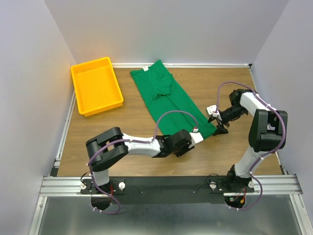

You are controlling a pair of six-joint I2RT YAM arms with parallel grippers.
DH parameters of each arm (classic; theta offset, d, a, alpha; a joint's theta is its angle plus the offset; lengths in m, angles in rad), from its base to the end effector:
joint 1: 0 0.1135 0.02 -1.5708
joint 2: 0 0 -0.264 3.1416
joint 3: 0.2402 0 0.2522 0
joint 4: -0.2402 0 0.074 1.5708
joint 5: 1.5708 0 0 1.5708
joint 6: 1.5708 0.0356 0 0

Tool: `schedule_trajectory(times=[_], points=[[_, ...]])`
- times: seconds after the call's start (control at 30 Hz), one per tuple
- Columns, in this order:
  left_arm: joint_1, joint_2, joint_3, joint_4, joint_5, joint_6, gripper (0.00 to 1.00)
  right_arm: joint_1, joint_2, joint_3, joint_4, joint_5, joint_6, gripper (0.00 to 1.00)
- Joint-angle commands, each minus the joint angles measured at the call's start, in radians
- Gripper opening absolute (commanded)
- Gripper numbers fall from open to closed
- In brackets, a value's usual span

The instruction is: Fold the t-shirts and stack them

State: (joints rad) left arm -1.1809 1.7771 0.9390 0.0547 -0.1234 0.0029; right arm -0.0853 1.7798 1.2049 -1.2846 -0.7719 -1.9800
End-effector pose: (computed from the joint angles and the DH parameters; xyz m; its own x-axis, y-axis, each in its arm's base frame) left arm 0.1409 -0.3313 0.1528 -0.2657 0.6541 -0.7083 0.8855 0.4560 0.0889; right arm 0.2857 0.0005 0.1935 0.1425 -0.6720 -0.7267 -0.9793 -0.2024 -0.0048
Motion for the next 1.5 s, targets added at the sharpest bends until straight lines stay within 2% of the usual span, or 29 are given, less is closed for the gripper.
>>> schedule_trajectory(times=[0.0,0.07,0.1,0.2,0.3,0.4,0.57,0.73,1.0,1.13,1.3,1.33,1.37,1.4,1.47], points=[[-0.006,0.059,0.044,-0.053,-0.096,-0.055,0.44,-0.004,-0.002,-0.004,0.057,0.005,0.000,0.82],[-0.008,0.071,0.055,-0.053,-0.114,-0.066,0.39,-0.004,-0.008,-0.014,0.080,0.022,0.003,0.82],[-0.008,0.076,0.058,-0.082,-0.134,-0.070,0.29,-0.004,-0.010,-0.019,0.102,0.034,0.004,0.82],[-0.008,0.076,0.064,-0.090,-0.150,-0.076,0.13,-0.004,-0.007,-0.024,0.128,0.049,0.007,0.81],[-0.009,0.050,0.052,-0.079,-0.139,-0.069,0.05,-0.001,0.004,-0.025,0.139,0.062,-0.008,0.81],[-0.008,0.018,0.035,-0.066,-0.122,-0.054,0.01,0.015,-0.002,-0.059,0.143,0.095,-0.052,0.80],[-0.009,-0.008,0.023,-0.059,-0.087,-0.038,0.00,0.048,-0.020,-0.119,0.172,0.137,-0.097,0.76],[-0.008,-0.013,0.023,-0.059,-0.071,-0.026,0.00,0.078,-0.017,-0.156,0.218,0.163,-0.085,0.67],[-0.010,-0.030,0.015,-0.059,-0.061,-0.021,0.00,0.103,0.000,-0.188,0.330,0.221,-0.023,0.60],[-0.009,-0.030,0.014,-0.059,-0.051,-0.020,0.00,0.111,0.006,-0.191,0.358,0.238,0.007,0.52],[-0.010,-0.035,0.009,-0.035,-0.030,-0.011,0.00,0.111,0.004,-0.206,0.390,0.261,0.035,0.35],[-0.008,-0.036,0.007,-0.033,-0.021,-0.009,0.00,0.111,0.003,-0.211,0.393,0.257,0.038,0.15],[-0.008,-0.038,0.003,-0.030,-0.012,-0.009,0.00,0.113,-0.002,-0.215,0.402,0.253,0.044,0.07],[-0.009,-0.039,0.001,-0.023,0.013,-0.007,0.00,0.113,-0.005,-0.219,0.406,0.249,0.049,0.02],[-0.009,-0.045,-0.009,-0.013,0.042,-0.007,0.00,0.111,-0.013,-0.222,0.406,0.234,0.058,0.01]])
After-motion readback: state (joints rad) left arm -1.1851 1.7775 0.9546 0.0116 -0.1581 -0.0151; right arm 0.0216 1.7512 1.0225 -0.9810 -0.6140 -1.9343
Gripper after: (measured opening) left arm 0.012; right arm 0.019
